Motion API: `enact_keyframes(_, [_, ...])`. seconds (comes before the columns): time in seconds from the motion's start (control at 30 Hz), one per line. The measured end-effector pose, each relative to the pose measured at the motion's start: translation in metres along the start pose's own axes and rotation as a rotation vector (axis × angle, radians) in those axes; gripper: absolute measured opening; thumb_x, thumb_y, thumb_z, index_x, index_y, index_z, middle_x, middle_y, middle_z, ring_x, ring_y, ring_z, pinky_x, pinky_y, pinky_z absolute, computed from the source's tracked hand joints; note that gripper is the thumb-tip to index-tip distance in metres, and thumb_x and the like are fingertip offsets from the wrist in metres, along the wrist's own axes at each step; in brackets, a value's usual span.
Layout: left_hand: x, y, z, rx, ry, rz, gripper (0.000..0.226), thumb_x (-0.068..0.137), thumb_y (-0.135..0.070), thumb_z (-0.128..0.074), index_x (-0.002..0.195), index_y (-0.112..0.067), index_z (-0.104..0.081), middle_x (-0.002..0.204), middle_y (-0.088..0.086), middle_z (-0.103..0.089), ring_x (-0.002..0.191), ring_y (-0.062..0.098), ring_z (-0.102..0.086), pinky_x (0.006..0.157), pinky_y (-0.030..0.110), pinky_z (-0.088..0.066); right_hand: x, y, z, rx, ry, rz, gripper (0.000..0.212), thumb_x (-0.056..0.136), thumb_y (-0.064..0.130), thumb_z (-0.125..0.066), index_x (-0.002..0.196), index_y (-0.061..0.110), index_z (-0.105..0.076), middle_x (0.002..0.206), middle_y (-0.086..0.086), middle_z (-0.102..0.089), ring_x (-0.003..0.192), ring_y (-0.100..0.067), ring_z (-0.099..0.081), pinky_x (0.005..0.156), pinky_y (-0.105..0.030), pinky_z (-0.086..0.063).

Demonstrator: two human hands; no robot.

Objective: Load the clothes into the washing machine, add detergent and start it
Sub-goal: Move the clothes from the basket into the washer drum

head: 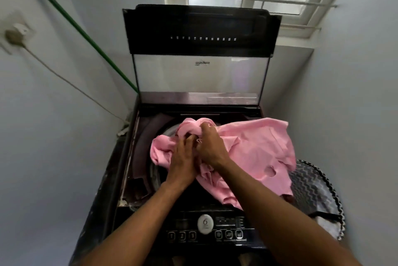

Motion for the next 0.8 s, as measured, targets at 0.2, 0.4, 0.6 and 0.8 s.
enact_keyframes(0.2, [-0.008,0.036,0.012,0.332,0.522,0.08,0.052,0.084,-0.037,-0.067,0.135,-0.035,-0.054,0.138,0.003,-0.044,0.128,0.03,-0.041,0.108,0.04,-0.038,-0.018,-0.067,-0.067,-0.06,0.394,-0.325,0.096,0.086,0.021,-0.065,0.158,0.006,-0.002,0.16,-0.022,-0.018,0.145,-0.034,-0.026,0.112,-0.032,-0.028])
enact_keyframes(0.4, [0.007,0.009,-0.005,0.27,0.371,-0.067,0.059,0.083,-0.034,-0.068,0.139,-0.025,-0.051,0.133,0.007,-0.046,0.119,0.03,-0.045,0.1,0.044,-0.044,0.009,-0.061,-0.02,-0.101,0.383,-0.201,0.08,0.081,0.025,-0.078,0.144,0.001,-0.036,0.135,-0.022,-0.055,0.122,-0.036,-0.055,0.089,-0.028,-0.041])
enact_keyframes(0.6, [0.023,-0.04,-0.039,0.262,0.37,-0.208,0.075,0.071,-0.03,-0.076,0.14,-0.029,-0.047,0.128,0.006,-0.046,0.118,0.029,-0.046,0.098,0.044,-0.044,0.013,-0.079,0.054,-0.55,0.013,-0.163,0.076,0.076,0.057,-0.071,0.138,0.022,-0.045,0.141,-0.014,-0.042,0.132,-0.037,-0.037,0.102,-0.052,-0.037])
enact_keyframes(0.8, [0.023,-0.086,-0.083,0.16,0.539,-0.285,0.092,0.071,-0.026,-0.082,0.149,-0.036,-0.034,0.15,0.004,-0.033,0.138,0.029,-0.033,0.111,0.048,-0.037,-0.017,-0.158,0.118,-0.386,0.012,-0.533,0.121,0.072,0.046,-0.083,0.156,0.037,0.003,0.164,-0.019,0.002,0.146,-0.045,-0.015,0.112,-0.064,-0.027])
Point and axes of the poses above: each hand's wrist, its own x-axis towards the middle knuckle, its own z-axis out of the back of the hand, y = z × x, the point moved 2 cm from there along x, towards the middle knuckle
